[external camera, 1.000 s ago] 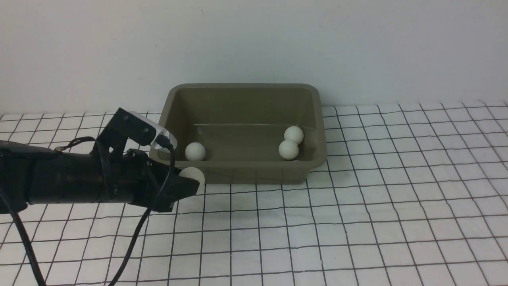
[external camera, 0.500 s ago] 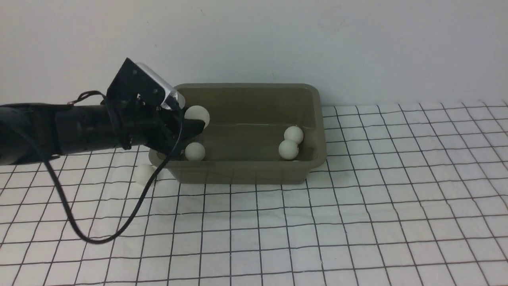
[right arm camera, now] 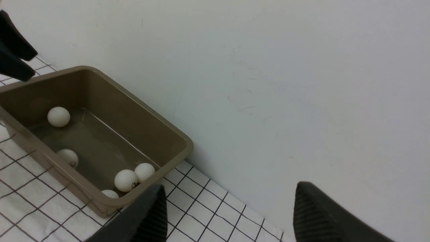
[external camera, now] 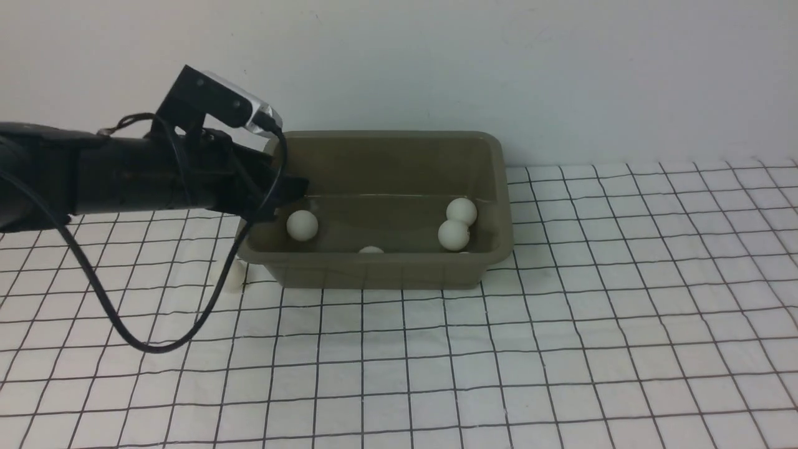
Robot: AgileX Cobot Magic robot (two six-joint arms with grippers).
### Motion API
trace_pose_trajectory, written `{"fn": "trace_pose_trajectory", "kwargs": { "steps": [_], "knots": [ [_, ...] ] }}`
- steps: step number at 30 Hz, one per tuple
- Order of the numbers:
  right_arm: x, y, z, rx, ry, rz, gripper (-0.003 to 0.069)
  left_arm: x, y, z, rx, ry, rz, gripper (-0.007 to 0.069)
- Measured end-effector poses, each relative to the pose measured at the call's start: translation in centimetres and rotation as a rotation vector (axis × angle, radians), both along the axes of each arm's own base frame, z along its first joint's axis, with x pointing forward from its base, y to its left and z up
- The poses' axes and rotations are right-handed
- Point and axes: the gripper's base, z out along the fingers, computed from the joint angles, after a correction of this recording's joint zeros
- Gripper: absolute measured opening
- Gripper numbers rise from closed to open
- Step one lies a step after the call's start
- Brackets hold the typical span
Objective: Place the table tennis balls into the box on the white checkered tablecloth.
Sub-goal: 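Reach for and grasp a ping pong ball on the table beside the basket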
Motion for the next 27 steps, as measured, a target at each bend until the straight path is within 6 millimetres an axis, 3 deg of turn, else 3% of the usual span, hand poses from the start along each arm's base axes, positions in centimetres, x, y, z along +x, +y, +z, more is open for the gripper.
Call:
{"fn": "trace_pose_trajectory", "kwargs": {
  "steps": [7, 11, 19, 23, 27],
  "knots": [
    [0.0, 0.0, 0.0, -0.003, -0.003, 0.001, 0.0462, -2.3, 0.7, 1.9, 0.073, 0.085, 0.042, 0.0444],
    [0.0, 0.0, 0.0, -0.004, -0.004, 0.001, 0.0462, -3.4, 1.5, 1.6, 0.163, 0.205, 0.078, 0.0424],
    [0.0, 0.0, 0.0, -0.008, -0.005, 0.002, 0.0462, -2.4, 3.0, -2.6, 0.327, 0.371, 0.090, 0.0415],
    [0.0, 0.0, 0.0, -0.004, -0.004, 0.004, 0.0462, -1.2, 4.7, -5.1, 0.310, 0.418, 0.109, 0.0415],
    [0.0, 0.0, 0.0, -0.002, -0.002, 0.005, 0.0462, 0.0, 6.1, -6.0, 0.263, 0.360, 0.143, 0.0415]
  ]
}}
